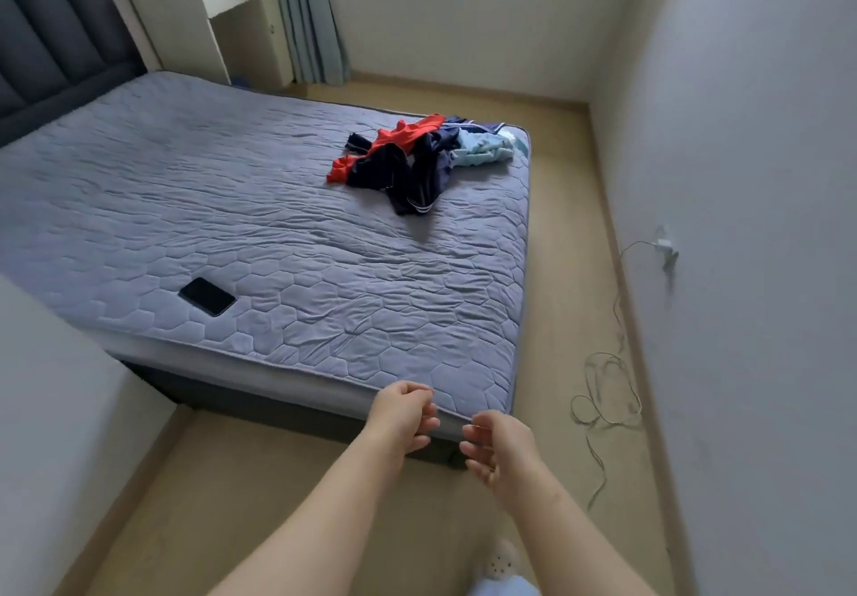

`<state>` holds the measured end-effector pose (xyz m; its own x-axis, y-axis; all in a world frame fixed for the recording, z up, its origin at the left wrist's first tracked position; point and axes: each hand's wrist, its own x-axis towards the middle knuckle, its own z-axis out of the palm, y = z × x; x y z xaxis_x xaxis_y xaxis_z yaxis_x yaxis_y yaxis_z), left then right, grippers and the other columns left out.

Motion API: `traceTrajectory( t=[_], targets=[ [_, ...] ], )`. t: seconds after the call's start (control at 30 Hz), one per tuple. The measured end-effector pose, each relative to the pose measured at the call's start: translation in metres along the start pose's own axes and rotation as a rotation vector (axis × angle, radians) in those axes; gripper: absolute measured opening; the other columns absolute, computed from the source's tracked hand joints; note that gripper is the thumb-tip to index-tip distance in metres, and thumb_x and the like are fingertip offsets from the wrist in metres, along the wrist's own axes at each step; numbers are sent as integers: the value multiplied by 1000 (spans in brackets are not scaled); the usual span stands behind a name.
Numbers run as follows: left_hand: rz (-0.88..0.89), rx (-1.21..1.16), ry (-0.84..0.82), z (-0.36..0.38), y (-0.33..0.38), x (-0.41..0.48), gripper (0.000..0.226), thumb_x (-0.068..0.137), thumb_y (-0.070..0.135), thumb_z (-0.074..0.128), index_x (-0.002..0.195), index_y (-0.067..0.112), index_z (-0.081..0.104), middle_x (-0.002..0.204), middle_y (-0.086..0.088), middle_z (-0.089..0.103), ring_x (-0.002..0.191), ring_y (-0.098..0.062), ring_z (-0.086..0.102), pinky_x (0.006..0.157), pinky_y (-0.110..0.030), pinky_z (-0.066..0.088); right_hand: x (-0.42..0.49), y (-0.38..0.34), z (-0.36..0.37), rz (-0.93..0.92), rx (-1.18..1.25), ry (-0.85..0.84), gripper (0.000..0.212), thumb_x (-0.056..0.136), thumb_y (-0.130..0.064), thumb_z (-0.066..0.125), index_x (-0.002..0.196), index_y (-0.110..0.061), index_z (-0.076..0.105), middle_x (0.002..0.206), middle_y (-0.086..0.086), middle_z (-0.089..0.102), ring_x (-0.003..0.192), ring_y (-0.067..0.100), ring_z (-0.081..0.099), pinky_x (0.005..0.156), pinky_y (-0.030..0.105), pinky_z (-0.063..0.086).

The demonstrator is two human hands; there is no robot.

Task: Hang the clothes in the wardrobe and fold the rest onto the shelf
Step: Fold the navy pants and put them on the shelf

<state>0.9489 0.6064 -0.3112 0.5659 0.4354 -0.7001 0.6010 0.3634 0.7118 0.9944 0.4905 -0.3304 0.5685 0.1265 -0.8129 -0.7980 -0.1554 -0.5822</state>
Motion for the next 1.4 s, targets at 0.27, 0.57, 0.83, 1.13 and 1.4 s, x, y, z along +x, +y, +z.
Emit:
traceTrajectory(
  t=[0.27,0.57,0.83,1.13,1.4],
  targets=[
    [8,69,-37,110,61,85,16,97,13,44,86,14,55,78,-3,56,67,-14,54,58,-24,42,89,-107,-72,16,99,22,18,90,-8,45,73,-9,51,69,6,54,56,18,48,53,23,33],
    [-73,-91,49,282,167,173,19,95,13,45,78,17,53,68,0,53,58,-11,50,54,-21,37,195,-271,-183,4,70,28,15,90,-9,47,77,-13,52,70,3,56,56,16,49,52,22,34],
    [-114,-126,102,335,241,261,19,95,14,46,77,17,52,68,0,53,56,-11,50,49,-19,36,276,-369,-186,82,-6,-5,15,91,-10,46,77,-13,52,70,4,56,56,16,49,53,23,34],
    [-58,-198,88,355,388,418,19,93,13,47,75,17,52,67,1,52,56,-11,50,50,-20,36,393,-549,-116,-9,-147,-3,16,90,-7,45,76,-12,50,68,4,53,53,15,47,53,21,34],
    [-79,-252,223,319,481,511,15,93,13,47,81,16,55,67,0,52,55,-11,50,50,-21,36,478,-655,-21,22,-271,-119,10,90,-5,47,82,-9,51,70,6,54,53,17,47,51,22,33]
  ],
)
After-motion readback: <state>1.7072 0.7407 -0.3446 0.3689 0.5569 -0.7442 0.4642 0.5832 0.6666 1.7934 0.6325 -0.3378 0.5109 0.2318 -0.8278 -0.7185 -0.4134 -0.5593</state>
